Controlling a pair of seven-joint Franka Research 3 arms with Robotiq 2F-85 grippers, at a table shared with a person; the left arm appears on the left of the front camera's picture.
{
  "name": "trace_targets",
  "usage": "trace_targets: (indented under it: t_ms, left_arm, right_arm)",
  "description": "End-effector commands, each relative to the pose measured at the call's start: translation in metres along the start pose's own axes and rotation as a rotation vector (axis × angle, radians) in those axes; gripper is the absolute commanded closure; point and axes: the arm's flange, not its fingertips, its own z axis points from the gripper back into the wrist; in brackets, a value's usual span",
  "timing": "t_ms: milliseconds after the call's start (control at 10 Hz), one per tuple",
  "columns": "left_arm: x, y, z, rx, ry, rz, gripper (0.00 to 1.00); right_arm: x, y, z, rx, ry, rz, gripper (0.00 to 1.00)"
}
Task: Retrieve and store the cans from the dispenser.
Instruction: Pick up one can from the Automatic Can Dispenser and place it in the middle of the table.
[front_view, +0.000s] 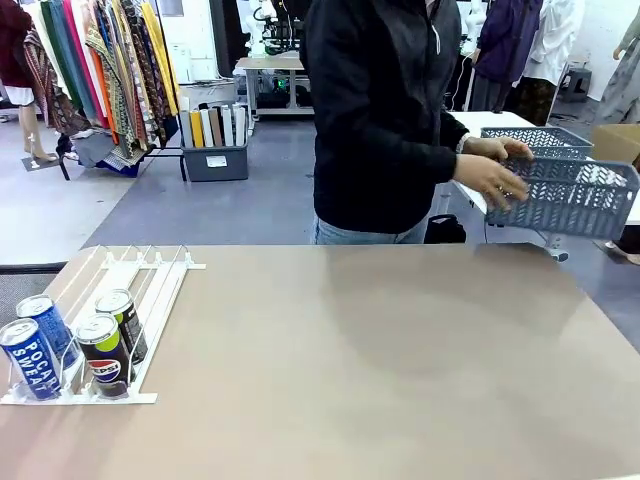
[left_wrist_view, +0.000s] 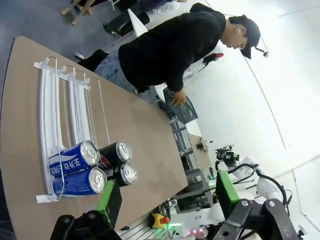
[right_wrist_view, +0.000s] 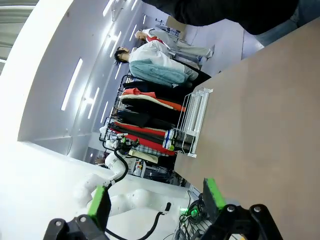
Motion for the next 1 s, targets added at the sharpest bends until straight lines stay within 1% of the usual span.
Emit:
trace_targets:
  t_ms: [0, 200, 300, 400, 500, 600, 700, 800, 900]
  left_arm:
    - [0.003, 0.0, 0.004, -0.016, -0.002, -0.021, 0.0]
    - [-0.001, 0.0, 0.001, -0.005, 0.003, 0.002, 0.0]
    - [0.0, -0.029, -0.013, 0.179, 0.141, -0.035, 0.0]
    - [0.001, -0.06, -0.042, 0.29, 0.314, -0.101, 0.0]
    - [0.002, -0.088, -0.088, 0.416, 0.52, -0.179, 0.0]
    - [-0.001, -0.107, -0.127, 0.557, 0.666, -0.228, 0.0]
    - [-0.005, -0.121, -0.161, 0.693, 0.771, -0.275, 0.0]
    - [-0.013, -0.127, -0.191, 0.927, 0.759, -0.302, 0.0]
    - [-0.028, -0.128, -0.22, 1.013, 0.863, -0.344, 0.0]
  right_arm:
    - [0.0, 0.002, 0.002, 0.014, 0.001, 0.014, 0.0]
    - [0.0, 0.002, 0.002, 0.014, 0.001, 0.014, 0.0]
    - [0.0, 0.002, 0.002, 0.014, 0.001, 0.014, 0.0]
    - [0.0, 0.002, 0.002, 0.014, 0.001, 0.014, 0.0]
    - [0.0, 0.002, 0.002, 0.014, 0.001, 0.014, 0.0]
    - [0.0, 0.002, 0.002, 0.014, 0.001, 0.014, 0.0]
    - [0.0, 0.002, 0.002, 0.014, 0.001, 0.014, 0.0]
    - [0.0, 0.002, 0.002, 0.014, 0.001, 0.014, 0.0]
    - [0.0, 0.002, 0.002, 0.014, 0.001, 0.014, 0.0]
